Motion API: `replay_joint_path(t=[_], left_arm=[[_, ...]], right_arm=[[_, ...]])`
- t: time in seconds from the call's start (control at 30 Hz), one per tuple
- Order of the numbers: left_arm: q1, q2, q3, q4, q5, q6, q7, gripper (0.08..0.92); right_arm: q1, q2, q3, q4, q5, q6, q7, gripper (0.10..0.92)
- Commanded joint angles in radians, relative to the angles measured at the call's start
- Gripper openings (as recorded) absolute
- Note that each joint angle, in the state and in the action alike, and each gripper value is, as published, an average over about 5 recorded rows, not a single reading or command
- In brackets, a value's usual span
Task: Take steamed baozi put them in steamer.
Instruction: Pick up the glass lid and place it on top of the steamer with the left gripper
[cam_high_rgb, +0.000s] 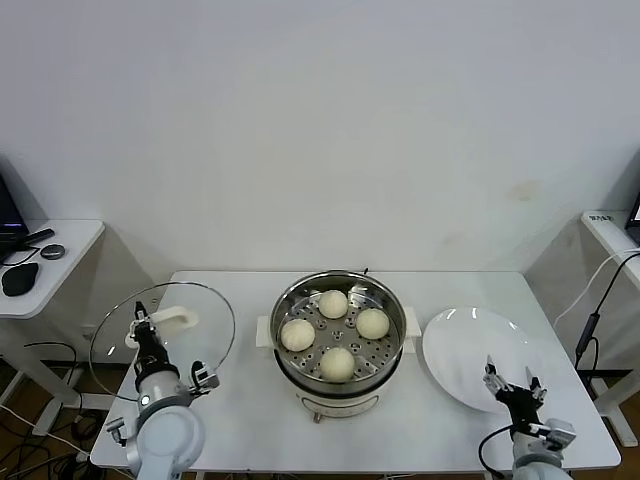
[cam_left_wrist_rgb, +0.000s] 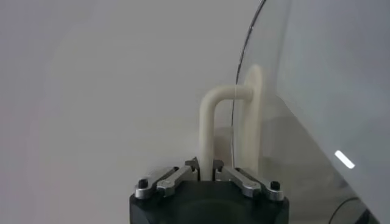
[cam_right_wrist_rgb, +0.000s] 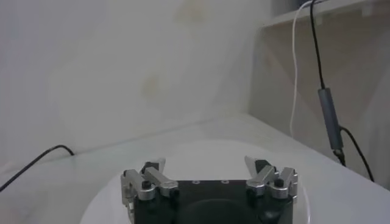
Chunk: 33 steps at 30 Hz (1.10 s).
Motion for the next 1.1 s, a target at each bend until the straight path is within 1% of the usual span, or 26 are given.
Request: replay_joint_path(t=[0.03,0.13,0.23,0.43,0.57,0.83,1.1], left_arm=[[-0.034,-0.054,0.154,-0.188,0.087,0.055,0.154,0.176],[-0.06,-0.051,0.245,-0.158,0.091,0.058,0.16,0.176],[-0.097,-0.063,0.326,-0.108,0.092,0.066,0.158,0.176],[-0.19,-0.097,0.443,-0.053,0.071,0.071,0.192,0.176],[-0.253,-0.125,0.51,-0.028,0.024,0.072,0.191,0.176],[-0.309,-0.165,0.609,0.047,-0.046,0.072,0.157,0.176],[-0.326,-0.193,0.627,0.155,-0.05,0.073,0.141,0.176]], right_arm=[[0.004,0.006,0.009,-0.001,-0.006,-0.002,0.0,0.823],[0.007,0.013,0.015,-0.001,-0.016,-0.001,-0.003,0.823],[0.002,0.02,0.016,0.01,-0.04,0.004,-0.018,0.823],[-0.019,0.03,0.015,0.051,-0.06,-0.003,-0.05,0.823],[-0.029,0.024,0.015,0.068,-0.065,-0.013,-0.067,0.823],[-0.035,0.043,0.022,0.088,-0.077,-0.019,-0.069,0.823],[-0.036,0.054,0.019,0.084,-0.095,-0.015,-0.067,0.823]])
